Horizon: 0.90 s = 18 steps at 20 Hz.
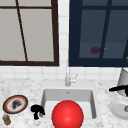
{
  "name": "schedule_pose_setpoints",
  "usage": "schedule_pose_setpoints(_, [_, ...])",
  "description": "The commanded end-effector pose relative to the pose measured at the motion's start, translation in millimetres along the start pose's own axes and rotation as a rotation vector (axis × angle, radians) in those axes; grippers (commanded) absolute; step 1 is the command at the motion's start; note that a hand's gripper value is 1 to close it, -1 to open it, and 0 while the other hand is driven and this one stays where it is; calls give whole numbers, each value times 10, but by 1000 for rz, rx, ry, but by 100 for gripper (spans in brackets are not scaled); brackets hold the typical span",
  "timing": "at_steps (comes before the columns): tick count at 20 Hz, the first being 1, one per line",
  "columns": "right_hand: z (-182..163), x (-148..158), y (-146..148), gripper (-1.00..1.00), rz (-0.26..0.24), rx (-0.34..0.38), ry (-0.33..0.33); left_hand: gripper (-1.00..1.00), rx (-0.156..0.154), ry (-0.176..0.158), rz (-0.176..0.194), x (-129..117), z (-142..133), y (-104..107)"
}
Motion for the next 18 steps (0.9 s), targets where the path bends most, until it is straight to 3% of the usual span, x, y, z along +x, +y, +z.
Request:
schedule_pose_setpoints(1, [148,106,-100,-100,-109,-35,-5,0,0,0,0,0,0,0])
schedule_pose_setpoints(18, [701,641,-452,-100,-267,-168,18,0,0,0,0,0,0,0])
